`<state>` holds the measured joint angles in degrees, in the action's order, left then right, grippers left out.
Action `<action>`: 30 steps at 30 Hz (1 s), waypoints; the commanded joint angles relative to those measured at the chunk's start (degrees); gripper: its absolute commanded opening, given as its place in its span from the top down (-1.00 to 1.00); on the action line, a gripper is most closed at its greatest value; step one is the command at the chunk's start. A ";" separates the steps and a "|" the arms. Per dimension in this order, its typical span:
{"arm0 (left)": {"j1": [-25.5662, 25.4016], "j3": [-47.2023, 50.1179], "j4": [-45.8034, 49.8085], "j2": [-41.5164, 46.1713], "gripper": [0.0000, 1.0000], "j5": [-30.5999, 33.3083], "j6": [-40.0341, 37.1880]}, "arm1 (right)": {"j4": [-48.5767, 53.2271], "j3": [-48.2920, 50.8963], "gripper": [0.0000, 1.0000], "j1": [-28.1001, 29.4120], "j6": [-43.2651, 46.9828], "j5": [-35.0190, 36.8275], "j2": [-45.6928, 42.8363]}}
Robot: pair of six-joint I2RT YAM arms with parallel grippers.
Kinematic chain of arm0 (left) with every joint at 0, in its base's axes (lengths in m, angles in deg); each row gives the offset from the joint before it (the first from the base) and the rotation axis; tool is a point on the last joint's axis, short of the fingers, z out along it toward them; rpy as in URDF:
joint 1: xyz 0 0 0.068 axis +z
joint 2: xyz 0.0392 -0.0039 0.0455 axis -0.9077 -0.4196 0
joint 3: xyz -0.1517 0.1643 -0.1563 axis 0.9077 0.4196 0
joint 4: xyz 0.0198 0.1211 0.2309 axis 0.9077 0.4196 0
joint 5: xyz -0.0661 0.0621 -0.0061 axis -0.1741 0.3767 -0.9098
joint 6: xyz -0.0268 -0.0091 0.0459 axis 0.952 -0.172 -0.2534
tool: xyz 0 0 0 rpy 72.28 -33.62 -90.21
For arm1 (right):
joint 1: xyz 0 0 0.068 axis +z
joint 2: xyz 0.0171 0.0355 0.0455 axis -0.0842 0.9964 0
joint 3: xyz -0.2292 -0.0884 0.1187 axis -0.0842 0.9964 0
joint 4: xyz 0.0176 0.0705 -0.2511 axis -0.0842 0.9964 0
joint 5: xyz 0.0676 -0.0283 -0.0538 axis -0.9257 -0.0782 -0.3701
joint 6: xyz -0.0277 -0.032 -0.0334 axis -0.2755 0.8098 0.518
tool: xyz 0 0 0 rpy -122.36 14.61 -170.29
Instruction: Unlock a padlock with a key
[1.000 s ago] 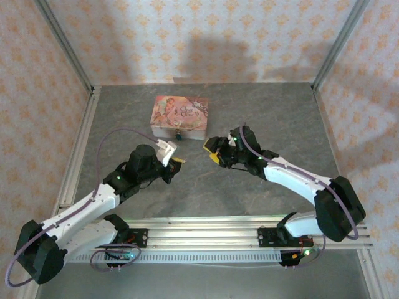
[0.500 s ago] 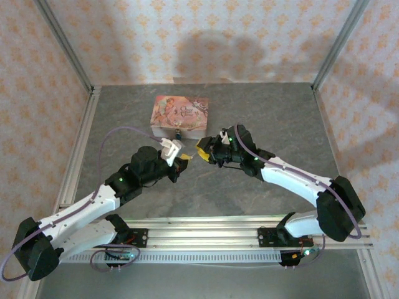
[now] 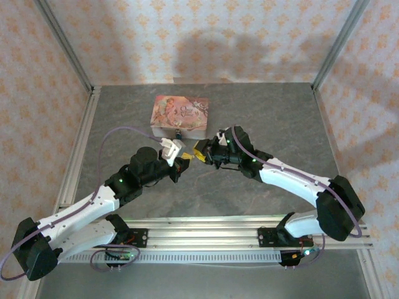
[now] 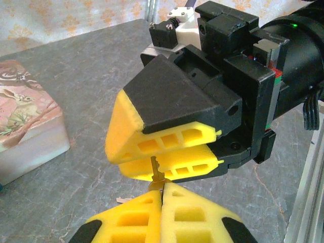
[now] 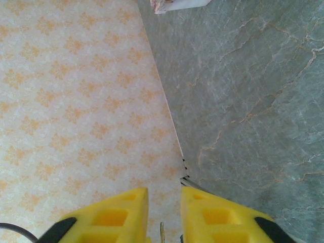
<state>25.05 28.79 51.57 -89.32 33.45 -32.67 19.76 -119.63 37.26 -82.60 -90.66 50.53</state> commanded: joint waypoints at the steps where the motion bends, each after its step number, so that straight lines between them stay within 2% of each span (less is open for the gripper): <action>1: -0.37 -0.44 -1.97 0.60 1.00 1.16 0.11 | -0.77 -1.96 0.67 0.63 -3.41 -0.36 0.04; 8: -0.33 -0.26 -0.52 0.81 1.00 2.44 -0.42 | -0.94 -2.95 1.00 1.16 -3.20 -0.73 0.67; 14: -0.36 0.18 1.07 1.49 0.98 4.35 0.96 | -1.49 -2.64 1.00 1.17 0.47 0.89 -0.57; 17: -0.38 -0.73 4.24 1.94 0.27 6.12 3.01 | -1.21 -2.69 1.00 1.16 7.06 3.09 -2.35; 20: -0.38 -2.84 10.83 2.04 -0.18 6.57 4.57 | 6.77 -6.00 1.00 1.16 18.61 6.77 -4.36; 23: -0.33 -4.66 17.28 2.46 -0.34 9.71 9.51 | 15.76 -10.84 1.00 1.16 32.21 11.02 -6.05; 26: -0.38 -6.16 23.31 2.95 -0.37 11.30 14.24 | 23.58 -15.16 1.00 1.16 44.36 15.47 -6.54; 30: -0.32 -6.32 28.58 5.63 -0.38 8.37 17.07 | 24.62 -16.83 1.00 1.16 55.79 15.76 -6.15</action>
<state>25.05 24.15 72.64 -85.80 42.30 -19.91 38.69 -135.61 38.15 -41.16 -78.15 44.46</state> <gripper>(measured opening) 0.691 0.041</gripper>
